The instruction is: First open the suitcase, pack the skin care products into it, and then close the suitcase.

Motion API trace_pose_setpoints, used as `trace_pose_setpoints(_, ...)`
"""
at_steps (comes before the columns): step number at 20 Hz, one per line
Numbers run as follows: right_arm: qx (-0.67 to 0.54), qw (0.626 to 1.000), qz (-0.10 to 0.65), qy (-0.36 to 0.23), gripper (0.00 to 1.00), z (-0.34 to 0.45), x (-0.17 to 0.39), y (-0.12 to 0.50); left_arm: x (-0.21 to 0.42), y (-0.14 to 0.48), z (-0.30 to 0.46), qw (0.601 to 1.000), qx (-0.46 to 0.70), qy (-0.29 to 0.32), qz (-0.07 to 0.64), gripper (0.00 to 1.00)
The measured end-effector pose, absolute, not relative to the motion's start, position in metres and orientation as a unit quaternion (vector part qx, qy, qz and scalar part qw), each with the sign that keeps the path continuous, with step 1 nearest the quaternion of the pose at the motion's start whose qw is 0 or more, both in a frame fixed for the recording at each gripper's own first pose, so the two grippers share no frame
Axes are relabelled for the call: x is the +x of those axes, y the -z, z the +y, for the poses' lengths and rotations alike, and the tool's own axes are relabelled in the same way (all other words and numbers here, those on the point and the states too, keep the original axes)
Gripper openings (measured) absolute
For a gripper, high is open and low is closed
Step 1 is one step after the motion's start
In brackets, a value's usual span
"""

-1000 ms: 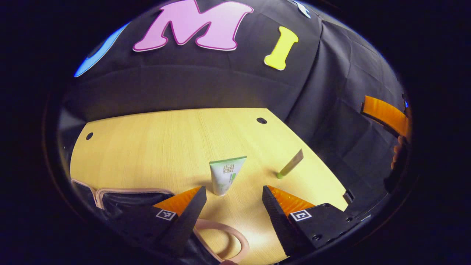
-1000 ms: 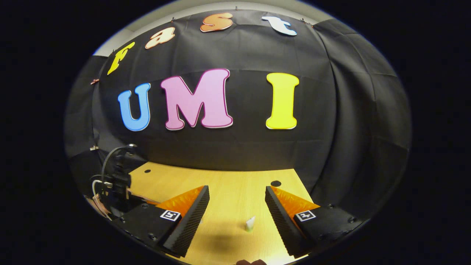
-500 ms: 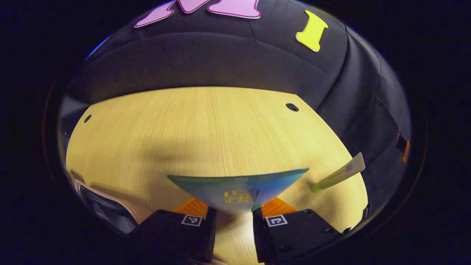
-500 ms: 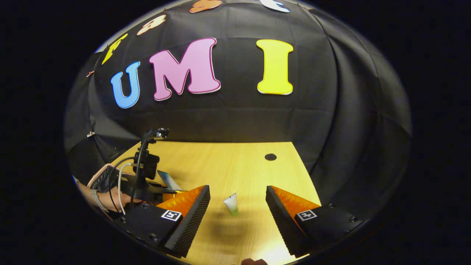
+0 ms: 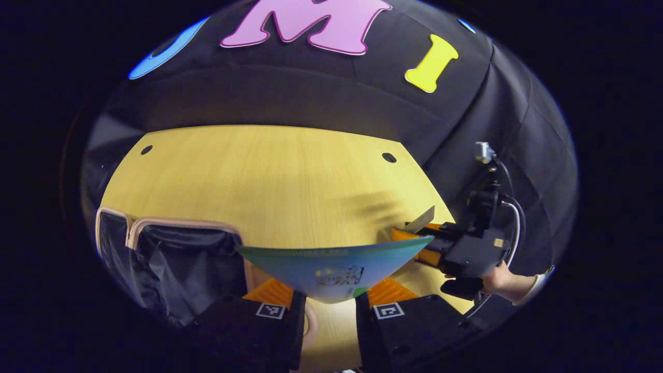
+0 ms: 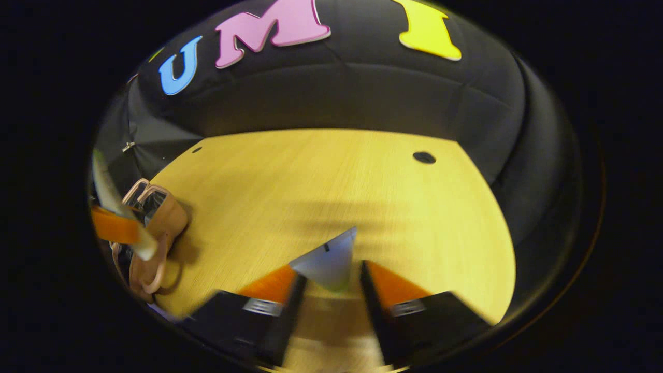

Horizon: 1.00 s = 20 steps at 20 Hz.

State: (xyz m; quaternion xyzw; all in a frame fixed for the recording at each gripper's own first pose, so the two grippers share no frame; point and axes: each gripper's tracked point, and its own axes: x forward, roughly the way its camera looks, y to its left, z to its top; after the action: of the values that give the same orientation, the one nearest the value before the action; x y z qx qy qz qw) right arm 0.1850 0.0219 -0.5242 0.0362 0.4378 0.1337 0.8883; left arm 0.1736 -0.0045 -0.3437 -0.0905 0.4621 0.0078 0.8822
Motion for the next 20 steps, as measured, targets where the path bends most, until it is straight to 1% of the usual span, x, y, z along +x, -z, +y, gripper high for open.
trace_pose_setpoints(1, 0.047, 0.887, 0.439, -0.133, 0.51, 0.026, 0.187, 0.522, 0.157, 0.336, 0.002, 0.877, -0.106, -0.021, 0.468, 0.47)
trace_pose_setpoints(2, 0.043, 0.891, 0.433, -0.13, 0.36, 0.023, 0.19, 0.515, 0.141, 0.331, 0.012, 0.873, -0.116, -0.034, 0.473, 0.5)
trace_pose_setpoints(3, 0.036, 0.895, 0.425, -0.131, 0.23, 0.023, 0.191, 0.508, 0.127, 0.326, 0.028, 0.87, -0.115, -0.049, 0.477, 0.44)
trace_pose_setpoints(4, 0.036, 0.898, 0.417, -0.137, 0.29, 0.026, 0.191, 0.495, 0.118, 0.326, 0.048, 0.867, -0.11, -0.063, 0.483, 0.47)
trace_pose_setpoints(5, 0.041, 0.901, 0.408, -0.143, 0.29, 0.031, 0.188, 0.48, 0.106, 0.325, 0.068, 0.862, -0.099, -0.075, 0.491, 0.51)
trace_pose_setpoints(7, 0.045, 0.903, 0.395, -0.163, 0.29, 0.047, 0.176, 0.449, 0.079, 0.322, 0.103, 0.848, -0.081, -0.09, 0.515, 0.51)
trace_pose_setpoints(8, 0.041, 0.904, 0.388, -0.173, 0.22, 0.055, 0.169, 0.435, 0.064, 0.325, 0.12, 0.837, -0.074, -0.099, 0.532, 0.47)
trace_pose_setpoints(9, 0.038, 0.905, 0.381, -0.183, 0.29, 0.064, 0.162, 0.42, 0.051, 0.331, 0.135, 0.823, -0.07, -0.106, 0.553, 0.47)
trace_pose_setpoints(11, 0.043, 0.904, 0.373, -0.206, 0.29, 0.088, 0.142, 0.392, 0.022, 0.353, 0.159, 0.783, -0.074, -0.114, 0.607, 0.47)
trace_pose_setpoints(13, 0.053, 0.9, 0.37, -0.224, 0.29, 0.117, 0.118, 0.368, -0.009, 0.373, 0.176, 0.734, -0.081, -0.121, 0.663, 0.47)
trace_pose_setpoints(14, 0.063, 0.897, 0.37, -0.235, 0.29, 0.134, 0.105, 0.358, -0.012, 0.385, 0.179, 0.727, -0.086, -0.119, 0.67, 0.51)
trace_pose_setpoints(15, 0.075, 0.893, 0.371, -0.243, 0.29, 0.153, 0.094, 0.355, -0.017, 0.399, 0.184, 0.722, -0.08, -0.11, 0.679, 0.47)
trace_pose_setpoints(16, 0.093, 0.884, 0.384, -0.249, 0.29, 0.173, 0.081, 0.358, -0.03, 0.416, 0.195, 0.712, -0.064, -0.105, 0.692, 0.5)
trace_pose_setpoints(17, 0.101, 0.869, 0.408, -0.26, 0.29, 0.196, 0.065, 0.366, -0.042, 0.431, 0.206, 0.697, -0.051, -0.114, 0.707, 0.52)
trace_pose_setpoints(18, 0.096, 0.859, 0.429, -0.263, 0.29, 0.213, 0.056, 0.372, -0.043, 0.435, 0.205, 0.694, -0.057, -0.111, 0.709, 0.6)
trace_pose_setpoints(19, 0.098, 0.853, 0.439, -0.264, 0.29, 0.231, 0.049, 0.377, -0.039, 0.437, 0.201, 0.704, -0.06, -0.106, 0.7, 0.63)
trace_pose_setpoints(20, 0.109, 0.846, 0.452, -0.261, 0.29, 0.248, 0.042, 0.382, -0.032, 0.426, 0.199, 0.72, -0.061, -0.094, 0.685, 0.72)
